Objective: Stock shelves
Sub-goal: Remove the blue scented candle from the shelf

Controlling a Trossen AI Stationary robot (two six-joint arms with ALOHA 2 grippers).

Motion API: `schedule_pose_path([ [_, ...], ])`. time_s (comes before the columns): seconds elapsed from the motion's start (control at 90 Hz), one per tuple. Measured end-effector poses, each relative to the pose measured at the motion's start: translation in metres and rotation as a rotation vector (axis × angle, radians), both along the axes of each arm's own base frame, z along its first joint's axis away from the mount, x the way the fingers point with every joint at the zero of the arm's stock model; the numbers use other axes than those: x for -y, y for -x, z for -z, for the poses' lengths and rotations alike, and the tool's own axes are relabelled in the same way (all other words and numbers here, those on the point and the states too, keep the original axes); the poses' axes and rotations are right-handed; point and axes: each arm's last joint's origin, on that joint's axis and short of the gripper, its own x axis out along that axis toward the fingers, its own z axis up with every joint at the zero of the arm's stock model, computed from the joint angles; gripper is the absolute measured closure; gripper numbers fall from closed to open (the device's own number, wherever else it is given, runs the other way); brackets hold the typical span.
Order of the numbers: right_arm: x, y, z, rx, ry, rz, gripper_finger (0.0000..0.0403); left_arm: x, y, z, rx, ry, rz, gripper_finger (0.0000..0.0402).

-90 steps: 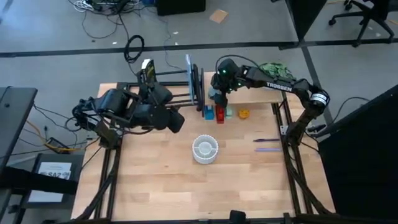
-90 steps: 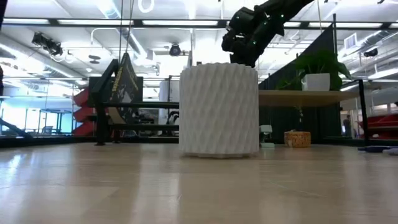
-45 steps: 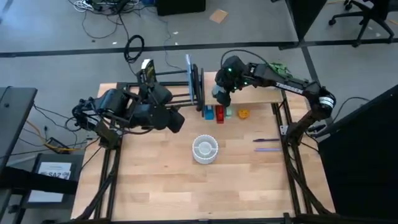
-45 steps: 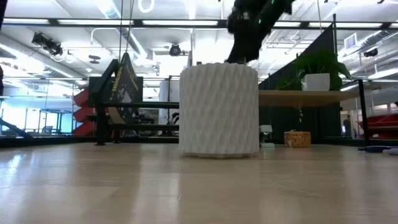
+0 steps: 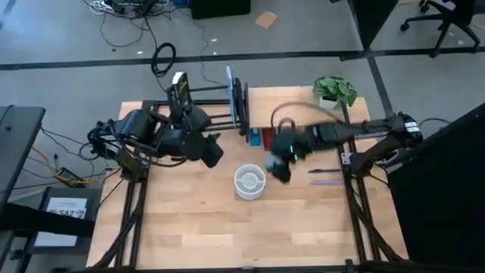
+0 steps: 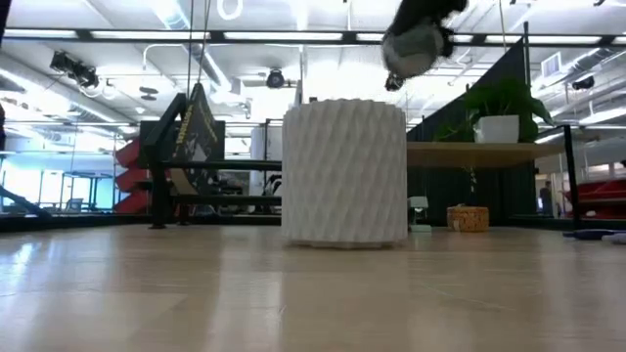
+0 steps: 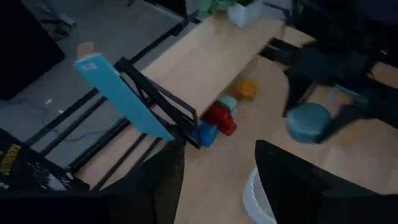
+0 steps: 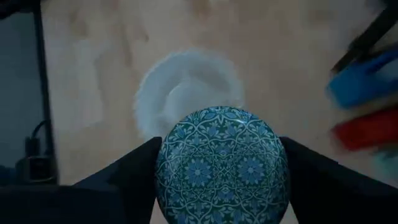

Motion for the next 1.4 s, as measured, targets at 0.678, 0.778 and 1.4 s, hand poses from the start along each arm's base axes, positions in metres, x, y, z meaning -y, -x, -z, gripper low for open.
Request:
schedule_pose_path([
  [0.678, -0.166, -0.058, 0.134, -0.057, -0.103, -0.109, 0.015, 0.059, 0.021, 0.0, -0.019, 0.046, 0.276, 0.0224],
  [0.778, -0.165, -0.077, 0.147, -0.062, -0.084, -0.104, 0.015, 0.062, 0.023, 0.0, -0.018, 0.047, 0.288, 0.0224],
  [1.4, -0.135, -0.105, 0.15, -0.062, 0.044, 0.02, 0.0114, 0.067, 0.021, -0.003, 0.038, 0.088, 0.282, 0.0224],
])
